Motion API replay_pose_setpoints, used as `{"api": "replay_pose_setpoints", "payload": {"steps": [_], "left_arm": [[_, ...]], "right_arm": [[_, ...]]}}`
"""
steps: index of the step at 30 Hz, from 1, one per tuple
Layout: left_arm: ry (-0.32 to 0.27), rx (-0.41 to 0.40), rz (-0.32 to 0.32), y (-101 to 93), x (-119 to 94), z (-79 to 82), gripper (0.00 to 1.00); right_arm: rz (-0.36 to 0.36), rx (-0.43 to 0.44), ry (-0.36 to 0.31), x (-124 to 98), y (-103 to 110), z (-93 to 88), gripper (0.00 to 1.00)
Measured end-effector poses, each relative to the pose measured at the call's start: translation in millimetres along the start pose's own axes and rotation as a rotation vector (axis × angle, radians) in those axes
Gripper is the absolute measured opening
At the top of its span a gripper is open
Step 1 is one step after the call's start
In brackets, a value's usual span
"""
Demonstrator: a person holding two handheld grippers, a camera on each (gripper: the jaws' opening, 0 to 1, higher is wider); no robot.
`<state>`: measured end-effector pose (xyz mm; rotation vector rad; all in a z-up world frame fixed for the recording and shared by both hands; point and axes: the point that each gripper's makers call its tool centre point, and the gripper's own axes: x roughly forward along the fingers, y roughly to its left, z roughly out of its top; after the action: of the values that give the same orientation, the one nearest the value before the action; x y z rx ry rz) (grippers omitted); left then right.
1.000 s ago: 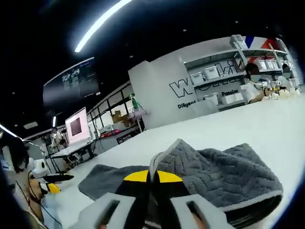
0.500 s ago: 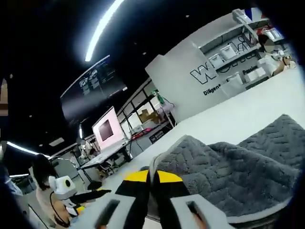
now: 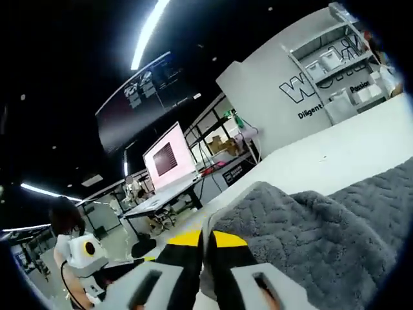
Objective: Fold the towel on the table until its edges align and the towel forms a compact rectangular stack.
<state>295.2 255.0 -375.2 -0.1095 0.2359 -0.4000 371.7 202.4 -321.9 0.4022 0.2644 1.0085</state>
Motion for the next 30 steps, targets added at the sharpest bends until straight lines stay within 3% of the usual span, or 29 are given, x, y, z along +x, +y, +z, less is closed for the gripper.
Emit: {"api": "replay_pose_setpoints", "payload": {"steps": [6,12,15,18,25,30], "left_arm": [[-0.005,-0.009,0.016,3.7,-3,1.1,0.98],[-0.001,-0.01,0.029,6.8,-5,1.3,0.98],[0.002,-0.014,0.034,7.5,-6,0.5,0.97],[-0.002,-0.019,0.038,7.5,-7,1.4,0.97],[0.002,-0.026,0.042,5.5,-7,0.8,0.97],[0.006,-0.023,0.046,1.8,-9,0.9,0.97]], "right_arm": [[0.012,-0.059,-0.002,7,15,2.8,0.05],[0.053,-0.053,0.135,26,23,-38.8,0.05],[0.037,-0.111,0.231,30,16,-61.2,0.06],[0.037,-0.113,0.251,33,15,-69.9,0.06],[0.046,-0.136,0.301,32,13,-82.1,0.11],[0.118,-0.032,0.276,20,22,-72.5,0.19]]}}
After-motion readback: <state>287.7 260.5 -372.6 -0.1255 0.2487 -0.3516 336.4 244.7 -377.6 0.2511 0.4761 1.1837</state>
